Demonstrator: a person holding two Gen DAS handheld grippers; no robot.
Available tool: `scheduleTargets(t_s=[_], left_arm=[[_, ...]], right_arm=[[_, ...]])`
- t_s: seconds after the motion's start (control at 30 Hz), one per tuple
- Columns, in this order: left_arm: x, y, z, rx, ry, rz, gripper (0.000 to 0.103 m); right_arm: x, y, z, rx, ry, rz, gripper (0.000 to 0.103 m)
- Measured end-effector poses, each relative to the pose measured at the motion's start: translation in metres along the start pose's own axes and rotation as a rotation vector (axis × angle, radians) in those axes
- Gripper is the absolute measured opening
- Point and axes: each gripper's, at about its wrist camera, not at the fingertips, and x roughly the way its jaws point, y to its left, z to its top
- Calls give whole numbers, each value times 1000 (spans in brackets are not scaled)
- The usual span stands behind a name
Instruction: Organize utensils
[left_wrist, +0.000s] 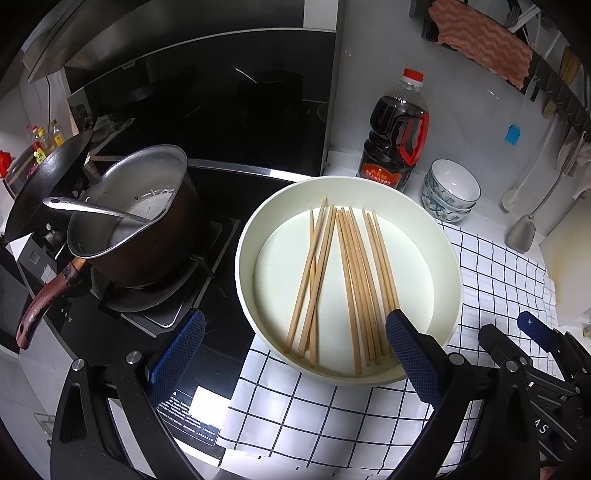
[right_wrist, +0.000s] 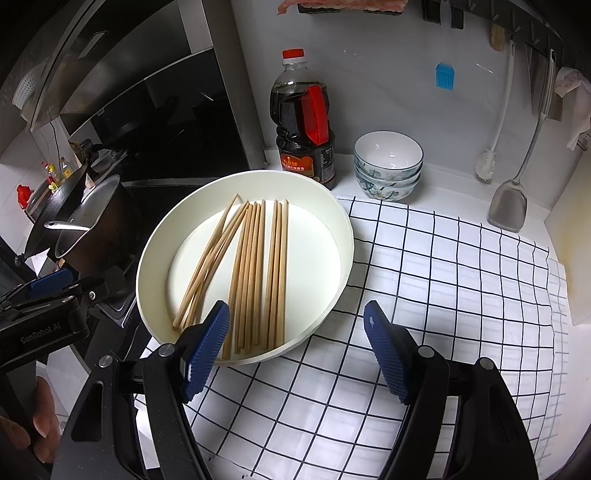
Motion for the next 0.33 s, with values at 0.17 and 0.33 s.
scheduleTargets(t_s=[0.17, 0.33], left_arm=[[4, 1, 0, -8, 24, 15, 97], [4, 3, -2, -10, 31, 14, 97]], right_arm=[[0, 0, 0, -1, 0, -1, 72], [-1, 0, 1, 0, 0, 0, 72]])
